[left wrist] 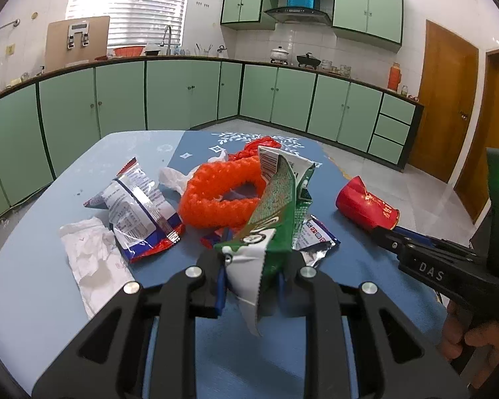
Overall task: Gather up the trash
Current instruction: 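Grasp the red paper packet with the right tool while the left tool holds the green wrapper, then release the red packet into the bin with the right tool while the left tool releases the green wrapper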
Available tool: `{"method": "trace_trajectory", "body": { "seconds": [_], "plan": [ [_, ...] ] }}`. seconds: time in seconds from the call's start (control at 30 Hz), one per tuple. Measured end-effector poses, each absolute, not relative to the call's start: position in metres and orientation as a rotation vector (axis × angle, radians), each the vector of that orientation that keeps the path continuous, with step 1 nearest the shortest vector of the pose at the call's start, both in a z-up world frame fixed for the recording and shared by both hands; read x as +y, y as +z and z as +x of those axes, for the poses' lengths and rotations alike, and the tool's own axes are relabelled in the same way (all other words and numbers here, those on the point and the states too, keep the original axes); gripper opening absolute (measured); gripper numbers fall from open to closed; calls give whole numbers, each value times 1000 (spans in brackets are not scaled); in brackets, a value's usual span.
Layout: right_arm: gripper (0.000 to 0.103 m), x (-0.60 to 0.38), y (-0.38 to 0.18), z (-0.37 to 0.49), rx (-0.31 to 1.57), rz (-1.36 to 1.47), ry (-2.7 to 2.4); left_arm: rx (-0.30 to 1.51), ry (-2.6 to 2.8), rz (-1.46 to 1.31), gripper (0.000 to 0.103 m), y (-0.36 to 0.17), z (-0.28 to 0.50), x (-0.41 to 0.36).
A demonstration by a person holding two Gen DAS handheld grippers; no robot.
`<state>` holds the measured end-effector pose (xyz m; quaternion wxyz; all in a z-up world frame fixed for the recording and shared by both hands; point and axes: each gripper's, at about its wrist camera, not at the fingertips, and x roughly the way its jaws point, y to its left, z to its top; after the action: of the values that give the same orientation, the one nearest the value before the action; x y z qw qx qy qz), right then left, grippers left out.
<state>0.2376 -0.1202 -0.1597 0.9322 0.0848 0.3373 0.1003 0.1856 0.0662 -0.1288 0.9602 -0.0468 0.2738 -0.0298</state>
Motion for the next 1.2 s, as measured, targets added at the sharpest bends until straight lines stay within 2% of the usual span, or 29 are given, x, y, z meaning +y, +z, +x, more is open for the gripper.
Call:
{"method": "trace_trajectory", "body": {
  "seconds": [0.27, 0.57, 0.87, 1.2],
  "plan": [
    [15, -115, -162, 246, 720, 171, 216, 563, -74, -114, 21, -133, 188, 72],
    [9, -113, -152, 241, 675, 142, 225, 565, -79, -122, 21, -134, 190, 73],
    [9, -133, -134, 218, 637, 155, 240, 561, -117, -131, 21, -129, 189, 66],
    [9, -203, -127, 179, 628, 165, 104, 556, -290, -108, 21, -114, 197, -3]
  ]
}}
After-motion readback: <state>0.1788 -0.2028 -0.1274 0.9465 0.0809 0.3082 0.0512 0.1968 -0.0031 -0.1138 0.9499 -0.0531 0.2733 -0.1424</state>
